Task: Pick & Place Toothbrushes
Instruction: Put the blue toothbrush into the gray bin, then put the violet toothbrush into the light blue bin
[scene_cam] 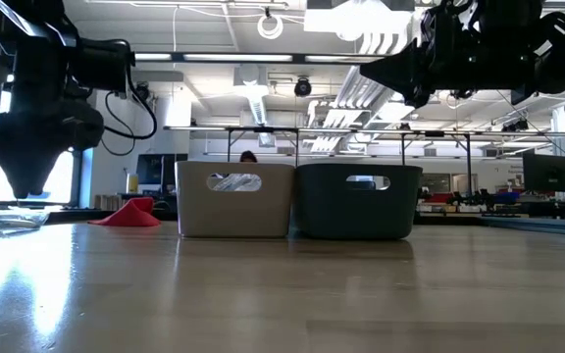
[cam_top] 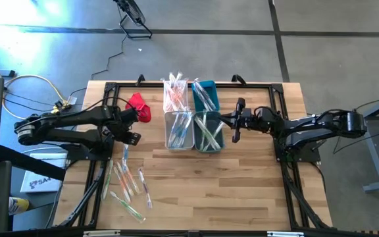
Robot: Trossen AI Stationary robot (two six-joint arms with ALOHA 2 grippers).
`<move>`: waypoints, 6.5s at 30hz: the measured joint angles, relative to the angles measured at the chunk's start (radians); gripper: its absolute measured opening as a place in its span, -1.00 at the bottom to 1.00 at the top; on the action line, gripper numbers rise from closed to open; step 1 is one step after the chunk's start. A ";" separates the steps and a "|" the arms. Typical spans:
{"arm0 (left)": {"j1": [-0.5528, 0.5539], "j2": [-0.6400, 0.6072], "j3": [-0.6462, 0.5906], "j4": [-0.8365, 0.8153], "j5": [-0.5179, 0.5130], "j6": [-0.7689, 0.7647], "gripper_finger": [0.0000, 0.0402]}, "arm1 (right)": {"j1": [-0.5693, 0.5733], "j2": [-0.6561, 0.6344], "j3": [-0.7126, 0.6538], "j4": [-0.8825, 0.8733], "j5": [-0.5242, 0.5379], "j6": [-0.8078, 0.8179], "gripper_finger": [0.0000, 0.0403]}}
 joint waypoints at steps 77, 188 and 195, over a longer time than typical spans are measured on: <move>0.000 -0.004 -0.057 0.296 -0.064 0.059 -0.75 | 0.000 0.000 0.000 -0.023 0.000 -0.003 -0.99; 0.001 0.557 0.391 1.075 0.084 0.491 -0.16 | 0.000 0.000 0.000 -0.040 0.000 -0.022 -0.99; 0.000 0.557 0.391 1.075 0.084 0.491 -0.16 | 0.000 0.000 0.000 -0.042 0.000 -0.022 -0.99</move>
